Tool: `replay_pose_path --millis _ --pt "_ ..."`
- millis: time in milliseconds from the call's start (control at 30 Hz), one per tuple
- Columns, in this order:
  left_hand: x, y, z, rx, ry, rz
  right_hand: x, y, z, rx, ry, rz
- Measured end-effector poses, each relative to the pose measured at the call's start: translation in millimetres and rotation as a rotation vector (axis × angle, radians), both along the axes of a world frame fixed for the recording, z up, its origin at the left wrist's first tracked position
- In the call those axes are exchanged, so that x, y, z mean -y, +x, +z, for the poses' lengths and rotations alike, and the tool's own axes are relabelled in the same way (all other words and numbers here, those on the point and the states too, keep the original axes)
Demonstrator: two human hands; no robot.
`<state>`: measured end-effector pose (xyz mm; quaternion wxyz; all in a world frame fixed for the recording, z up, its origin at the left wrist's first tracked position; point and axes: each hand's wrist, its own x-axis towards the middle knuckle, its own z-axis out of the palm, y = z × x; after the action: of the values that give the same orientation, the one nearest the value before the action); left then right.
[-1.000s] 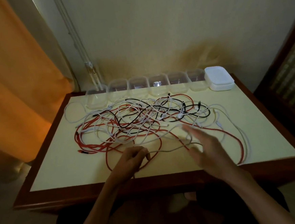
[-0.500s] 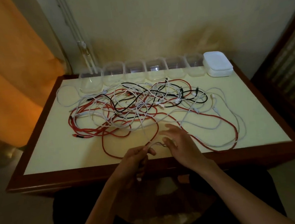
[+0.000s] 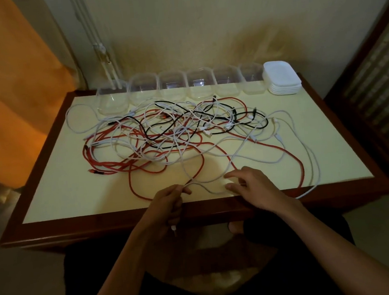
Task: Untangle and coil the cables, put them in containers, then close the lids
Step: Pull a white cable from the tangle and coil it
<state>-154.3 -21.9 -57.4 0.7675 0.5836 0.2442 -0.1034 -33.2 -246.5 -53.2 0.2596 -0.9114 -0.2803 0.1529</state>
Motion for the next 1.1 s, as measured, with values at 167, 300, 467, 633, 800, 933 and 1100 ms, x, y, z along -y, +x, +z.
replay_pose_path --millis 167,300,467,633,800,933,1100 --pt "13 -3 19 0.112 -0.431 0.015 0 -10 -1 -0.239 0.064 0.119" --pt "19 1 22 0.159 -0.787 0.072 3 -28 -13 -0.127 0.087 0.135" --pt "25 -1 20 0.258 -0.941 0.018 10 -37 -27 0.006 0.095 0.050" --pt "27 3 23 0.239 -0.982 0.151 18 -51 -29 0.124 0.092 0.193" --pt "32 14 22 0.209 -0.934 0.344 8 -67 -28 0.136 0.014 0.381" --pt "33 16 11 0.204 -0.872 0.494 -1 -75 -24 -0.004 -0.017 0.410" --pt "34 4 4 0.211 -0.341 0.418 -8 -78 -6 -0.149 0.320 0.249"
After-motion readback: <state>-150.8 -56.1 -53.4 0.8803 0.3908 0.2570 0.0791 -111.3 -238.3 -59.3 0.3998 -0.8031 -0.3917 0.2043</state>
